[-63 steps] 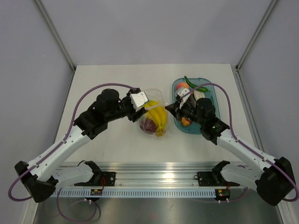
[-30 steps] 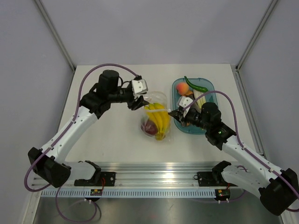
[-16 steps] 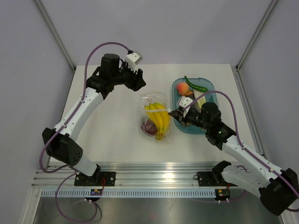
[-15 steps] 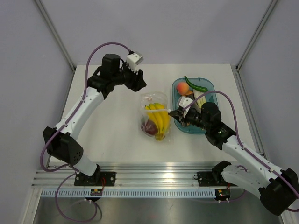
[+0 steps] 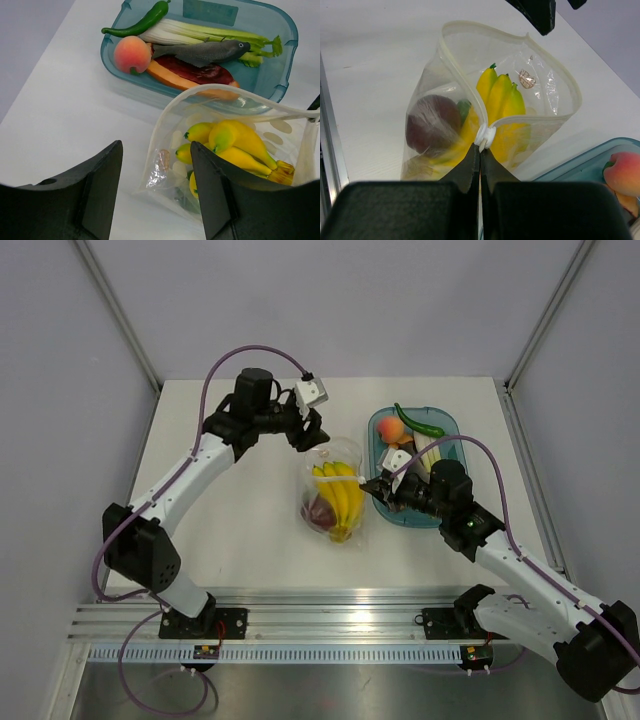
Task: Place the food in the zip-top bag and seal the zipper
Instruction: Zip the zipper food storage bag at the center of the board.
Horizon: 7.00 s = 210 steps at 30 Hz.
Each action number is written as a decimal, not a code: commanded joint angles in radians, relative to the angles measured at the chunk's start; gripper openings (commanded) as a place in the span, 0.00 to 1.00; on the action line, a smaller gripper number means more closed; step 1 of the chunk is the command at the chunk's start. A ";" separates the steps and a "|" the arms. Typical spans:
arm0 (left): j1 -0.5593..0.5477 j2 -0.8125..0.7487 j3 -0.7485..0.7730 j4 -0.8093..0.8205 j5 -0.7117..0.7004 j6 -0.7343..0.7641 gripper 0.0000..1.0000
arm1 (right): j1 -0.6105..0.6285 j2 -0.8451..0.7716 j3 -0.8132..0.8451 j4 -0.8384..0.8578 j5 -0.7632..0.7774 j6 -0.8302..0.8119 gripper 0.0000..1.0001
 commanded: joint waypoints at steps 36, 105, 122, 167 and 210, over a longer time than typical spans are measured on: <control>-0.020 0.189 0.129 -0.237 0.038 0.260 0.04 | -0.004 0.018 0.045 0.027 0.018 -0.050 0.00; -0.132 0.000 0.006 -0.105 0.213 0.367 0.34 | -0.084 0.339 0.267 0.050 -0.249 -0.259 0.00; -0.067 0.023 0.096 -0.303 0.325 0.481 0.43 | -0.084 0.330 0.263 0.053 -0.250 -0.256 0.00; -0.075 0.040 0.074 -0.311 0.193 0.266 0.00 | -0.085 0.235 0.028 0.479 0.089 0.009 0.00; 0.218 -0.418 -0.448 -0.090 -0.267 -0.013 0.00 | -0.090 0.291 0.066 0.442 0.526 0.158 0.00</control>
